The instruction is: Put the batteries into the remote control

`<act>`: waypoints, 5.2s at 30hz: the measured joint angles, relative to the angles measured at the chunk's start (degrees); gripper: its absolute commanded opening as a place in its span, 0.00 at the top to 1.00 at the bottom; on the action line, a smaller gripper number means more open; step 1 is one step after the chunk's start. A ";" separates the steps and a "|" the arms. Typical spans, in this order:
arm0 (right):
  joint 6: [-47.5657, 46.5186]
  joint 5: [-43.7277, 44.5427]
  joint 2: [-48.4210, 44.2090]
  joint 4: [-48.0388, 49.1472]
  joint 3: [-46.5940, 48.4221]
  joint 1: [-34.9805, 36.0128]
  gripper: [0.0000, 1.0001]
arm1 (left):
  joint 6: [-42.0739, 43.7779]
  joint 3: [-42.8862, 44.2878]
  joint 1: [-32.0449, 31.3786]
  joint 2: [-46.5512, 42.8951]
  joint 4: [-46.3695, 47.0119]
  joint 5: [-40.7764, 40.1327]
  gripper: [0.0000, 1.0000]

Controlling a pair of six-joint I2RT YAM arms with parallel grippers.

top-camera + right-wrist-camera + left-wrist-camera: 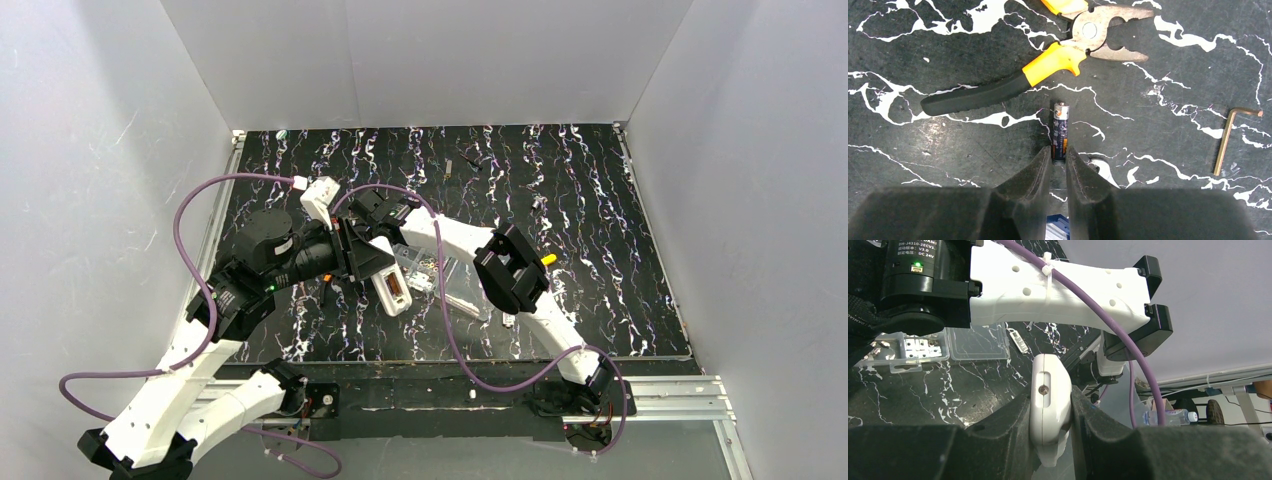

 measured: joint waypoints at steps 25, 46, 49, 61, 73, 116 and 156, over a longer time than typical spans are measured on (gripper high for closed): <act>2.10 -0.52 0.02 -2.47 0.61 0.07 0.93 | -0.39 0.00 0.00 0.15 0.55 0.00 0.98; 17.88 -0.07 -3.48 14.25 -6.71 -2.05 0.99 | -1.44 0.33 0.00 1.86 2.03 1.07 0.99; 21.49 0.02 -7.56 18.40 -11.06 -3.56 0.99 | -1.46 0.44 0.00 1.88 3.21 1.36 0.99; 38.84 7.28 -39.30 30.10 -43.95 -12.22 0.99 | -0.79 0.46 0.00 2.27 4.79 1.55 0.99; 84.50 29.86 -70.51 13.92 -78.66 -13.42 0.99 | -1.92 -3.82 0.00 8.20 9.79 1.29 1.00; 89.94 33.07 -64.98 4.42 -79.14 -24.37 0.42 | -5.29 -3.82 0.00 11.91 14.38 2.54 1.00; 91.52 33.14 -73.11 7.13 -80.28 -27.39 0.56 | 24.33 -13.81 -1.75 11.58 38.82 28.33 1.00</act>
